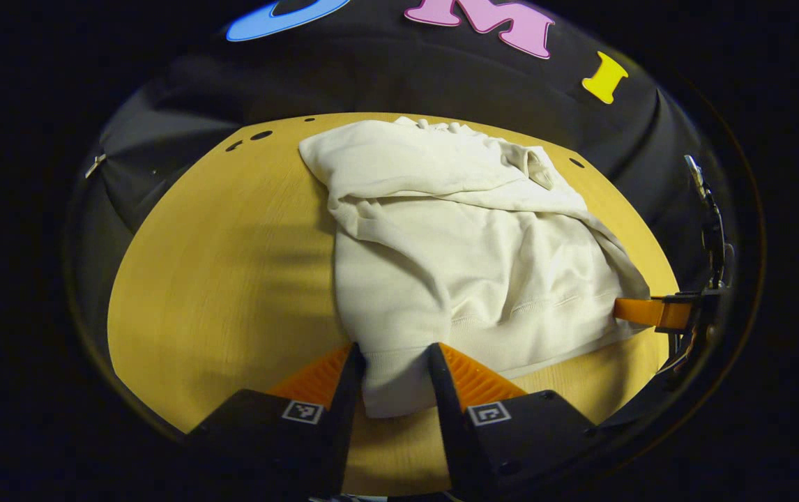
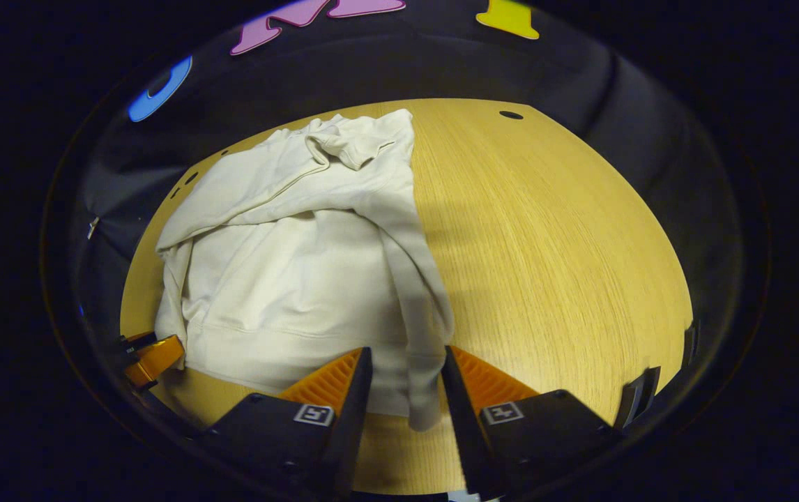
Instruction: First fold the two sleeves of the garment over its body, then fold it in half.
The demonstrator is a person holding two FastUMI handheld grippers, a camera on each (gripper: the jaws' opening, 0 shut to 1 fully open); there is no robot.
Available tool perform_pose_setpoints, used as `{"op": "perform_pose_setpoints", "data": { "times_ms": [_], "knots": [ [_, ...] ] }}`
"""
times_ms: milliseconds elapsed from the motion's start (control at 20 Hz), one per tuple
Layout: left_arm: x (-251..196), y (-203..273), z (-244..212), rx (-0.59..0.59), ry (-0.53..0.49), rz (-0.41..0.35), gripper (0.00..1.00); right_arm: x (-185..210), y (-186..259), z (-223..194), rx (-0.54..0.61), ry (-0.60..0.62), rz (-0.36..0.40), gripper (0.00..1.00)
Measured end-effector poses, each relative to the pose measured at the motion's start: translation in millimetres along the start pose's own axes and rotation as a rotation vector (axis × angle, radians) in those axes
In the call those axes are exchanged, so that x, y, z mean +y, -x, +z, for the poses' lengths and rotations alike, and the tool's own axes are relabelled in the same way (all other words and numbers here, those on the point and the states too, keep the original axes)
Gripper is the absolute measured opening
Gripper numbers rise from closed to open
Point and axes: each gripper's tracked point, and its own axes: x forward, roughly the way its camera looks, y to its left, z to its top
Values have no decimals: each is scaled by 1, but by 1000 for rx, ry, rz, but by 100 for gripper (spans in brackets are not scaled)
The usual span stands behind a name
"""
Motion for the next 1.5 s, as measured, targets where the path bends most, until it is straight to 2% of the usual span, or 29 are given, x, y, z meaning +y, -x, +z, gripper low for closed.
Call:
{"op": "perform_pose_setpoints", "data": {
  "times_ms": [100,150,250,300,500,700,900,1100,1300,1500],
  "knots": [
    [-5,0,1,5,44,-12,22,7,-1,0,15,-23,34,27],
    [-4,-1,2,9,52,-13,20,11,0,1,13,-29,56,16],
    [-4,1,5,15,73,-12,11,21,2,-3,35,-13,117,9],
    [-5,1,5,25,72,-15,7,21,3,-2,37,-1,126,9],
    [-6,13,27,2,67,-42,7,31,12,18,6,-15,165,8],
    [-8,31,72,-48,86,-82,6,52,22,64,-62,-34,216,8],
    [-7,41,135,-104,121,-102,6,79,31,131,-143,-22,280,8],
    [-4,42,203,-155,141,-118,6,97,27,203,-215,-27,313,8],
    [3,22,256,-146,216,-130,6,105,14,260,-259,-74,315,8],
    [22,-21,286,-116,268,-103,6,109,-21,307,-284,-126,285,8]
  ]
}}
